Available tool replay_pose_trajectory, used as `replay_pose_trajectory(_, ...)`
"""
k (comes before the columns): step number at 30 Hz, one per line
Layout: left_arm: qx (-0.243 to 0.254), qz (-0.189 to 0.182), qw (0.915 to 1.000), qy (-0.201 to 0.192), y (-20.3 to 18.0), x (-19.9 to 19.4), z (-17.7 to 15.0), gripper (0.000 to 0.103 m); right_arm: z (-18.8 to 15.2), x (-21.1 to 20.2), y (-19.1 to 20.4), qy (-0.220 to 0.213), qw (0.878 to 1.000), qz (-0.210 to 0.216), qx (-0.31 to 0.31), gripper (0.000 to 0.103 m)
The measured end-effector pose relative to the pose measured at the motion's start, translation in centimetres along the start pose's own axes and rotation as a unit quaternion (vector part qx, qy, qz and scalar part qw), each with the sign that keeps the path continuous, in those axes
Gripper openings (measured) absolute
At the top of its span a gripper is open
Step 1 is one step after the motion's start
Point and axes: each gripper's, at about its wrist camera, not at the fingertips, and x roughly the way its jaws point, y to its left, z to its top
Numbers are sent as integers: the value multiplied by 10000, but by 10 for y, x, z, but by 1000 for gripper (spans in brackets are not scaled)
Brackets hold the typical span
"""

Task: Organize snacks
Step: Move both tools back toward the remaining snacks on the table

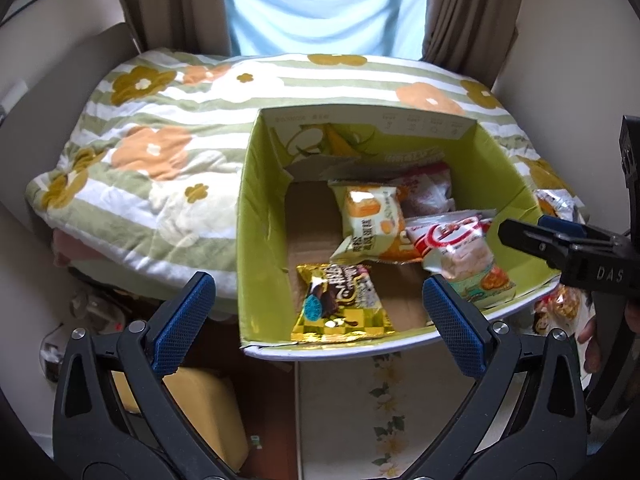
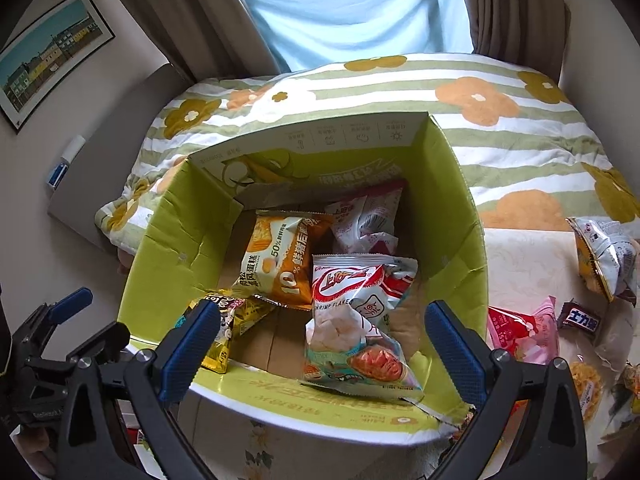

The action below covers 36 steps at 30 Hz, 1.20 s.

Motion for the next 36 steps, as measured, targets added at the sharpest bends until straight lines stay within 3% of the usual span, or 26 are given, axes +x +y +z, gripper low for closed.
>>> replay_pose_trajectory(6, 248, -148, 9995, -160, -24, -15, 4, 102, 0, -28, -2, -156, 9999, 13, -28, 102)
replay_pose_trajectory(10, 450, -173, 9984, -297, -51, -29, 1, 102, -1, -54, -18, -313, 9993, 164, 126, 102)
replay_pose_trajectory(15, 623, -252, 9968, -428, -93, -45, -12, 102, -8, -95, -39, -620, 9981, 42, 36, 102)
replay_pose_trajectory(27, 905, -492, 9942, -301, -213, -58, -56, 102, -64, -168, -123, -741, 9966, -365, 0, 102)
replay_pose_trajectory(32, 1019, -306, 9940, -263, -246, -53, -74, 102, -95, -182, -152, -741, 9937, -833, -89, 102)
replay_pose_trajectory(36, 1034, -176, 9944, -98, -263, -39, -88, 102, -120, -174, -177, -505, 9948, -887, 36, 102)
